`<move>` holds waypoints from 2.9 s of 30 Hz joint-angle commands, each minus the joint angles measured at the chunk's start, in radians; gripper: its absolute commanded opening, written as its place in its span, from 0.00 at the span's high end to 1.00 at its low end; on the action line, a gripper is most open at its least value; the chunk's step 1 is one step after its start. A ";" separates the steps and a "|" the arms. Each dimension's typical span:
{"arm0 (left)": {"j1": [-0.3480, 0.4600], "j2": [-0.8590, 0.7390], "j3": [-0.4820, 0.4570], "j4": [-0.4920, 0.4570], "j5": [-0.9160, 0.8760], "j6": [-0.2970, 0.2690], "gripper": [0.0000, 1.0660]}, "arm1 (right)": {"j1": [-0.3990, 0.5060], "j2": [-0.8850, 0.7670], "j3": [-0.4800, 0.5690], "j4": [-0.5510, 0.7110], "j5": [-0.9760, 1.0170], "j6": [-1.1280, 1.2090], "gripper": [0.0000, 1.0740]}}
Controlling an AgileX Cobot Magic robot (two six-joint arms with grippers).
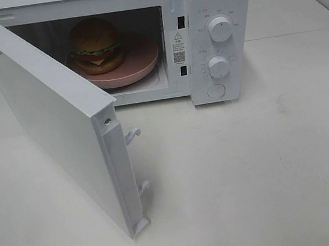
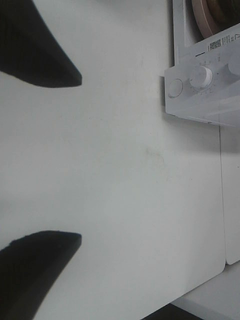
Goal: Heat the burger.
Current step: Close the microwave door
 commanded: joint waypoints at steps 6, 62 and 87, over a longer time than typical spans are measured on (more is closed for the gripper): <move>-0.002 0.052 -0.001 -0.001 -0.014 -0.006 0.06 | -0.005 -0.025 0.003 0.003 0.000 0.007 0.29; -0.002 1.046 0.323 0.298 -1.623 -0.223 1.00 | -0.005 -0.025 0.003 0.003 0.000 0.007 0.30; -0.279 1.394 0.207 0.271 -1.826 -0.196 1.00 | -0.005 -0.025 0.003 0.003 0.000 0.007 0.30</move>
